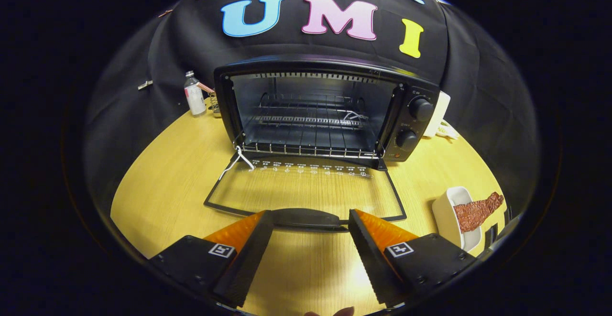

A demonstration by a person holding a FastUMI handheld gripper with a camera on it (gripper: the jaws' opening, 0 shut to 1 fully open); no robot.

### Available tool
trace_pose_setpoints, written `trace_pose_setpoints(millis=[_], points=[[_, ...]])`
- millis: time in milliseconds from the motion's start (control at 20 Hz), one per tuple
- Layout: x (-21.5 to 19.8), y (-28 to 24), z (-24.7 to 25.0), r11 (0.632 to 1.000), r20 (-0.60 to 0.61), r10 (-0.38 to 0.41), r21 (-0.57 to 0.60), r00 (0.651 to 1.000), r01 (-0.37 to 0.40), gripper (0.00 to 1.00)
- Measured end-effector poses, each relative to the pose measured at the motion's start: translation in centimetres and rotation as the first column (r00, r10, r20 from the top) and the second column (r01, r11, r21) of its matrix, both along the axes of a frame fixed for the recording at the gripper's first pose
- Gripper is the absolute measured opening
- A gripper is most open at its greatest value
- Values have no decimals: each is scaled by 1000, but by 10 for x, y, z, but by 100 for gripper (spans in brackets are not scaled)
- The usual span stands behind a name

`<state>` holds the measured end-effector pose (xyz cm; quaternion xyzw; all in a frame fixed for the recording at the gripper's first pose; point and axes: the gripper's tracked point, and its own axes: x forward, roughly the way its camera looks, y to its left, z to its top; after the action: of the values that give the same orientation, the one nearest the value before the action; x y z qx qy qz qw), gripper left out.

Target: Open the toaster oven, put the food inside, and close the toaster oven door.

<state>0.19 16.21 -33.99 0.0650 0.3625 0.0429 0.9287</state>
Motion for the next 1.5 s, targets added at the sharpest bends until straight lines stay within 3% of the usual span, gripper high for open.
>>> trace_pose_setpoints(millis=[500,800,1150,1350,1500], points=[[-17,-63,93,994,140,63,81,988,-75,98],[-32,-152,129,989,152,52,132,987,-72,98],[-30,-269,106,994,106,57,85,993,-66,100],[-29,-297,70,972,-4,118,206,993,-115,99],[-38,-317,22,947,-144,151,306,978,-102,96]])
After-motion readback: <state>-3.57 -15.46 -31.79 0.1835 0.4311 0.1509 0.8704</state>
